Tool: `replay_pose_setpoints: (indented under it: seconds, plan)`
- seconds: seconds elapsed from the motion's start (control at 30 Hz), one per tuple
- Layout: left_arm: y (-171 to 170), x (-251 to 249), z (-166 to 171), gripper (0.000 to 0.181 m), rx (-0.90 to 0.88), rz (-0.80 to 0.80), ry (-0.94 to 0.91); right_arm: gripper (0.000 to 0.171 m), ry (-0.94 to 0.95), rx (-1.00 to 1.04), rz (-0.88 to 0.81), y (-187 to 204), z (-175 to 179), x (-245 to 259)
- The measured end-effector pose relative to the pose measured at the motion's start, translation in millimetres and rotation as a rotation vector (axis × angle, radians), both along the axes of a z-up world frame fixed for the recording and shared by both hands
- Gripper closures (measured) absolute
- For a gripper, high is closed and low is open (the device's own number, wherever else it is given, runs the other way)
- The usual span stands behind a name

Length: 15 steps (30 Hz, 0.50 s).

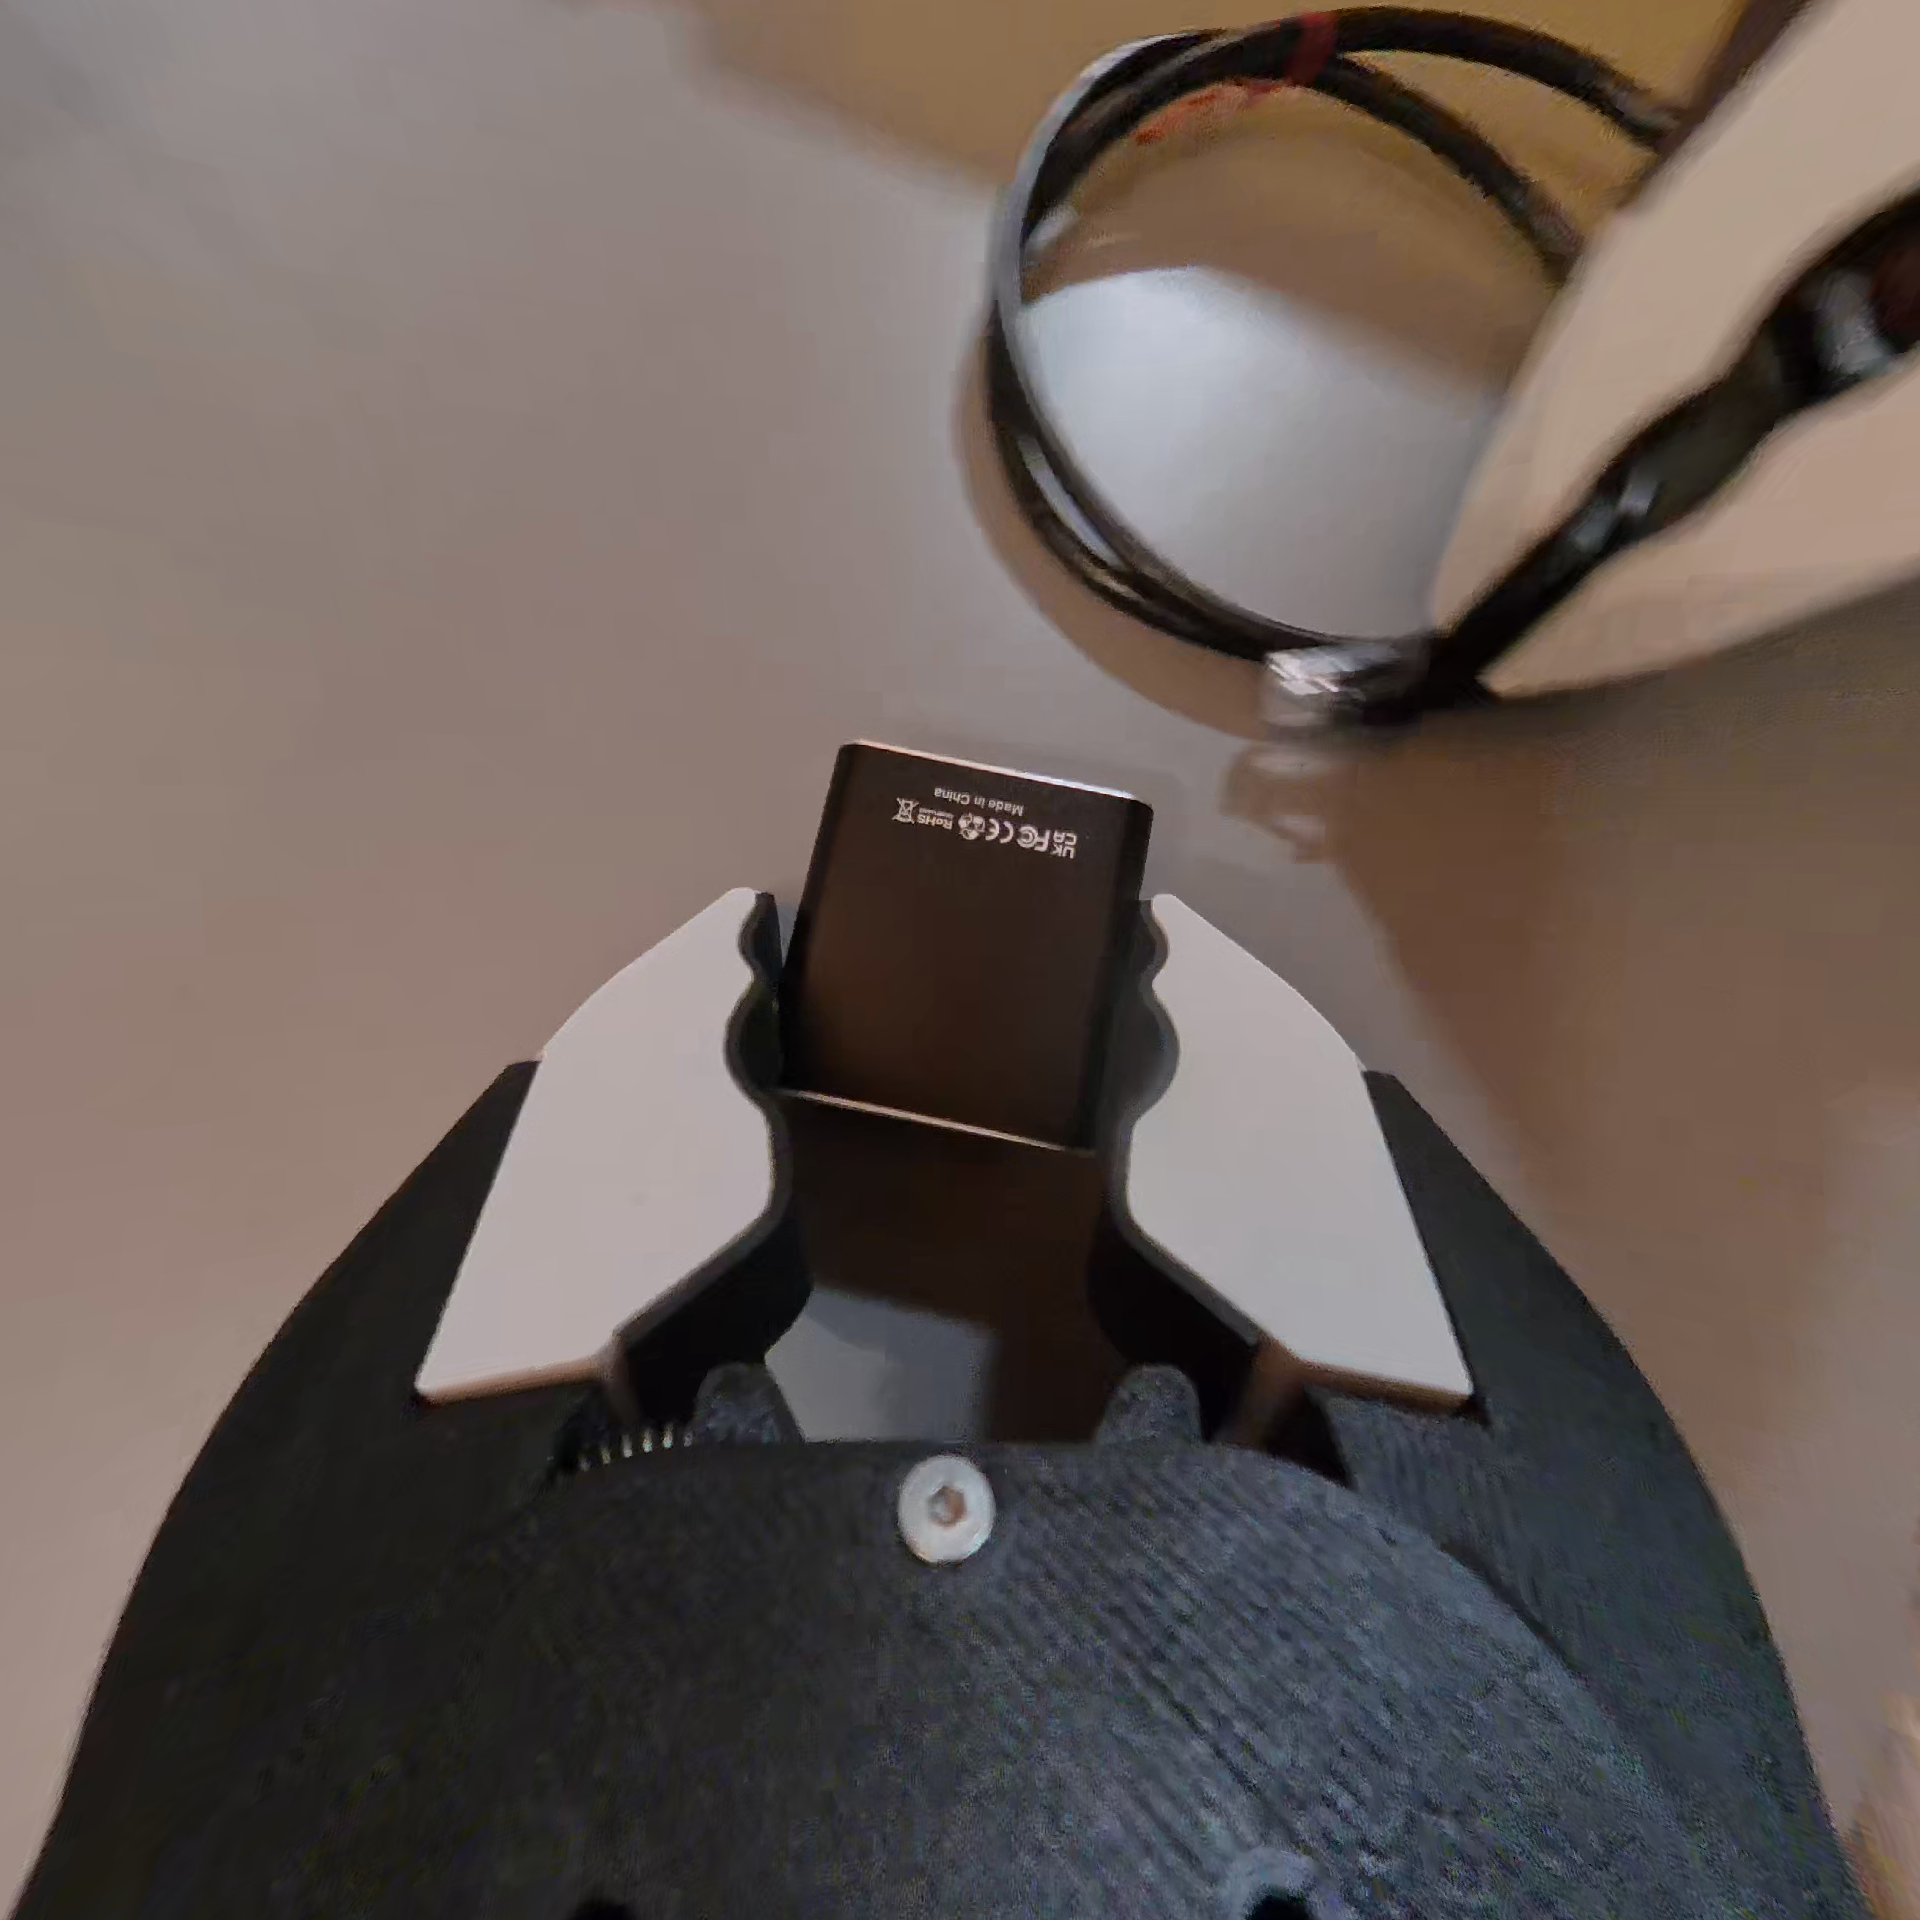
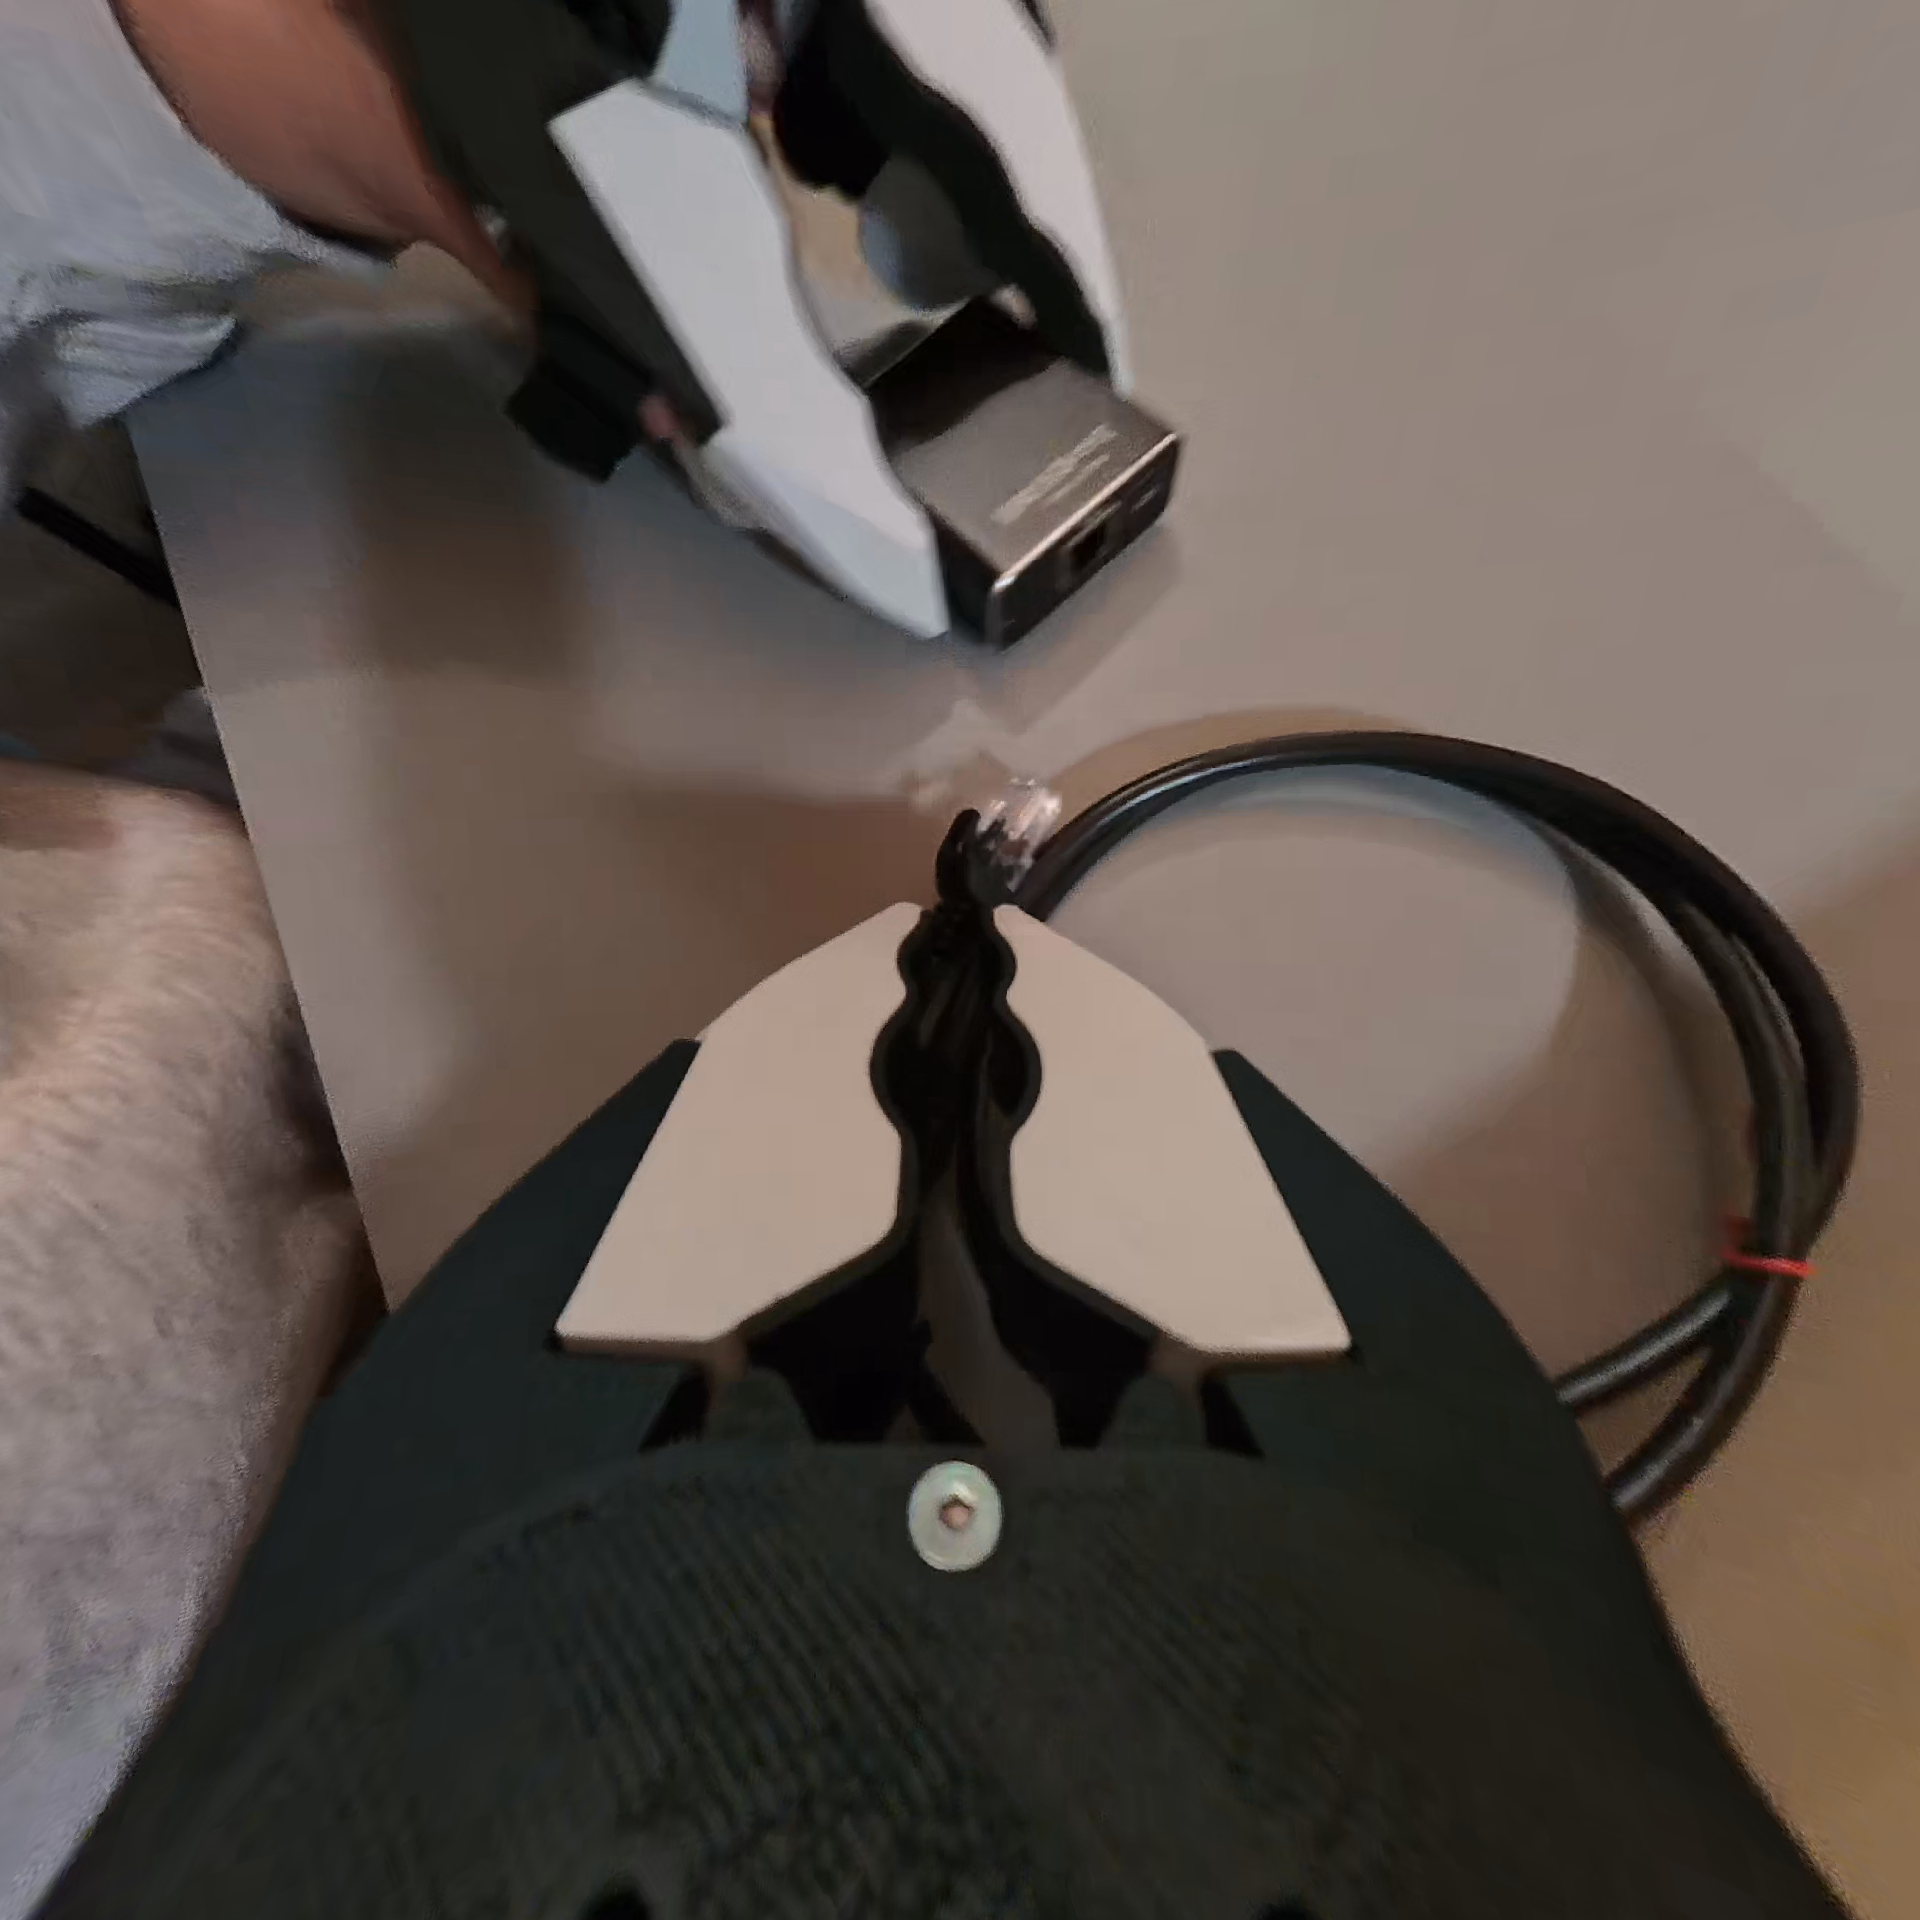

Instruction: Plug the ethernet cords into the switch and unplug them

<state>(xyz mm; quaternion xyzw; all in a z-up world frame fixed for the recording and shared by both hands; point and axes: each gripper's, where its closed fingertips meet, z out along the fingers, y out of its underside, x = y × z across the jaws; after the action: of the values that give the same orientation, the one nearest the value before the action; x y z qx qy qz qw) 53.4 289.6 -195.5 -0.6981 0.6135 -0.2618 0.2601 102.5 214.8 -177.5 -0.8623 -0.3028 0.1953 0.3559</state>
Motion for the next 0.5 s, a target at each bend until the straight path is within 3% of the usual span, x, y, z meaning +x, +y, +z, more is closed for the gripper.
replay_pose_setpoints:
  seconds: [0.23,0.5]
  plan:
    - [-42,2,31,0.117,-0.111,-0.212,-0.215,0.164,0.309,0.053,0.026,-1,40,-2]
    - [-79,-4,45,0.117,-0.283,-0.398,-0.29,0.166,0.606,-0.089,0.237,-30,63,-17]
